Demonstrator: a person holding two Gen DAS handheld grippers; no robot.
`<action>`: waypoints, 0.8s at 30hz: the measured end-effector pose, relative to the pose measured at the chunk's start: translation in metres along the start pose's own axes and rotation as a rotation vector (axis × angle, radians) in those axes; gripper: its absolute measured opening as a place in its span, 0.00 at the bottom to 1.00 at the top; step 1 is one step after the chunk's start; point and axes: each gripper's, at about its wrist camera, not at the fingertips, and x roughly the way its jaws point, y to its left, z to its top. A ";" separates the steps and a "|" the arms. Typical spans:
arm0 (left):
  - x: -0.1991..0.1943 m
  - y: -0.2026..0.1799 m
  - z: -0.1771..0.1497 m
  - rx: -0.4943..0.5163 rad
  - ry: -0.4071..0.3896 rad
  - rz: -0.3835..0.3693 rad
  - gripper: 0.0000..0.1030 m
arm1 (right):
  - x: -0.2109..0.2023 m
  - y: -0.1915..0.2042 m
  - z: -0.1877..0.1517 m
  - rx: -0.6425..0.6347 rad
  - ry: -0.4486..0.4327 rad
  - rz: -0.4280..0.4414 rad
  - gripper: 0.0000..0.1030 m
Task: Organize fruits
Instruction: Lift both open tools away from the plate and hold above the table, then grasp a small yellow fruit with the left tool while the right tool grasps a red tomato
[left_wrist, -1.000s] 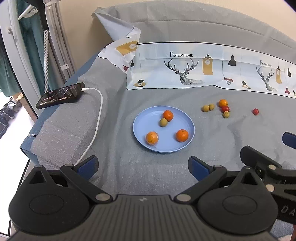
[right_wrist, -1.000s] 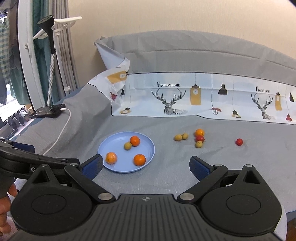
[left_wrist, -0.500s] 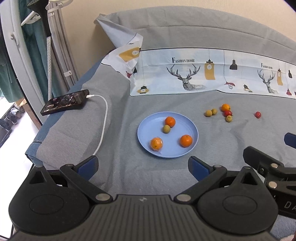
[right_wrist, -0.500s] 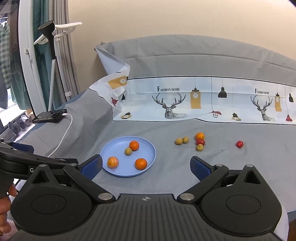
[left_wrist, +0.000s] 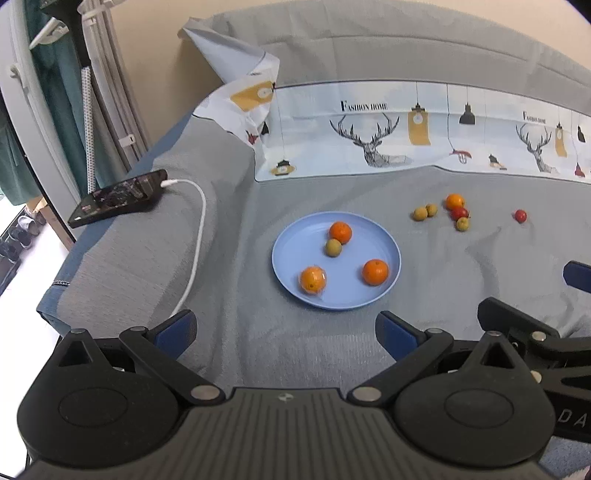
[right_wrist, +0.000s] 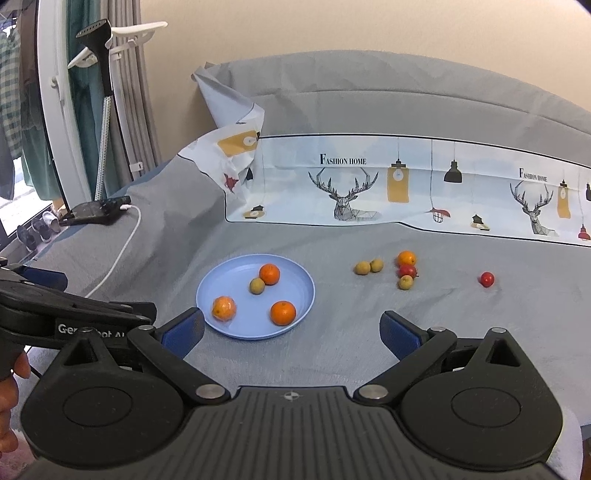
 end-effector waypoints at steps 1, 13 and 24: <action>0.003 0.000 0.000 0.002 0.006 0.000 1.00 | 0.002 0.000 0.000 0.000 0.003 -0.002 0.98; 0.034 -0.008 0.016 0.015 0.067 0.010 1.00 | 0.035 -0.020 -0.002 0.043 0.025 -0.048 0.98; 0.080 -0.063 0.056 0.055 0.124 -0.068 1.00 | 0.069 -0.090 -0.003 0.141 0.021 -0.188 0.98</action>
